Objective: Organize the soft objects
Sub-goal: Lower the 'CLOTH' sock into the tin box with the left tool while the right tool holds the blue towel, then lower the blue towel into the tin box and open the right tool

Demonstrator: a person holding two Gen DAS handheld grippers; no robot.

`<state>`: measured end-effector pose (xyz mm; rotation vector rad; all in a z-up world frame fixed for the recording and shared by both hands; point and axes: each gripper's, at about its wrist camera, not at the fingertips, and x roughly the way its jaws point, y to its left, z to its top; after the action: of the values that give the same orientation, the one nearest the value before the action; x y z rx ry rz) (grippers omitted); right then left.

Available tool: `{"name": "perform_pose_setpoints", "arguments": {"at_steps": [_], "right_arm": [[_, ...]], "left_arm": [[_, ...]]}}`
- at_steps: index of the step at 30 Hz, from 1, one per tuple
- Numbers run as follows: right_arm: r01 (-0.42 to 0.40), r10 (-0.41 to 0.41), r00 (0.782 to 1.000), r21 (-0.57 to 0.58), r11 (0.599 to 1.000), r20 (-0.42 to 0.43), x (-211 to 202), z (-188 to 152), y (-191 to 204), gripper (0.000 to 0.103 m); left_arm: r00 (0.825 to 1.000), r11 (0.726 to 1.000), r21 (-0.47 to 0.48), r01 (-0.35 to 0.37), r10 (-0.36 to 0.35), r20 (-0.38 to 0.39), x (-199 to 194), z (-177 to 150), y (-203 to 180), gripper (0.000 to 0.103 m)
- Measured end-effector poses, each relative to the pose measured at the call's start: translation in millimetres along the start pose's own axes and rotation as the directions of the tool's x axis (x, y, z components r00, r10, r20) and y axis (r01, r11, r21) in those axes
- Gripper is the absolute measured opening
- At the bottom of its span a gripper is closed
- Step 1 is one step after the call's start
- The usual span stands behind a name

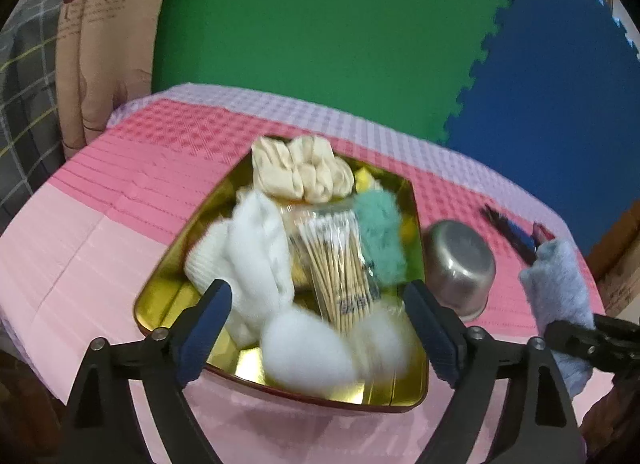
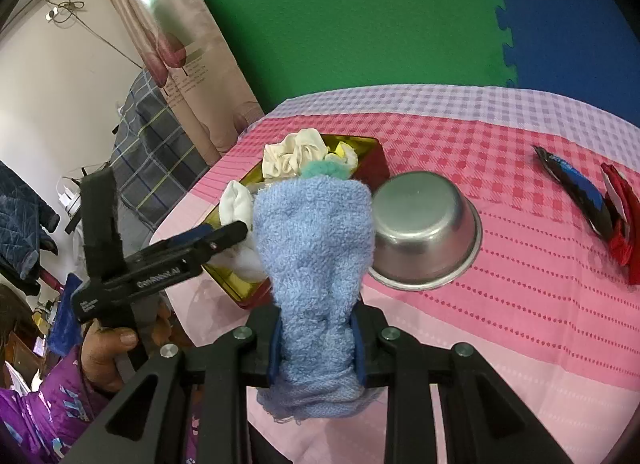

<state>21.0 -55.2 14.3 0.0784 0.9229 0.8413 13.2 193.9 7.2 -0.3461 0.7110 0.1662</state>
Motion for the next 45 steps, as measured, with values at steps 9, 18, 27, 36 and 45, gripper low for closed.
{"name": "perform_pose_setpoints", "arguments": {"at_steps": [9, 18, 27, 36, 45], "right_arm": [[0.003, -0.002, 1.0, -0.049, 0.999, 0.016, 1.1, 20.0, 14.1, 0.027], [-0.052, 0.053, 0.999, -0.132, 0.99, 0.005, 26.4, 64.7, 49.2, 0.027], [-0.092, 0.083, 0.99, -0.075, 0.993, -0.116, 114.6, 107.9, 79.0, 0.027], [0.042, -0.031, 0.985, 0.058, 0.997, -0.172, 176.6, 123.8, 87.5, 0.029], [0.057, -0.024, 0.984, 0.182, 0.982, -0.179, 197.6, 125.1, 77.8, 0.04]], "left_arm": [[0.997, 0.997, -0.069, -0.028, 0.033, 0.073, -22.3, 12.8, 17.5, 0.09], [0.979, 0.979, -0.142, -0.148, 0.165, 0.118, -77.3, 13.5, 25.1, 0.097], [0.938, 0.946, -0.051, -0.319, 0.323, 0.125, -84.8, -4.8, 19.6, 0.1], [0.944, 0.95, -0.045, -0.31, 0.313, 0.103, -76.6, -6.5, 28.9, 0.101], [0.952, 0.953, -0.058, -0.298, 0.301, 0.053, -68.1, -6.8, 35.2, 0.102]]}}
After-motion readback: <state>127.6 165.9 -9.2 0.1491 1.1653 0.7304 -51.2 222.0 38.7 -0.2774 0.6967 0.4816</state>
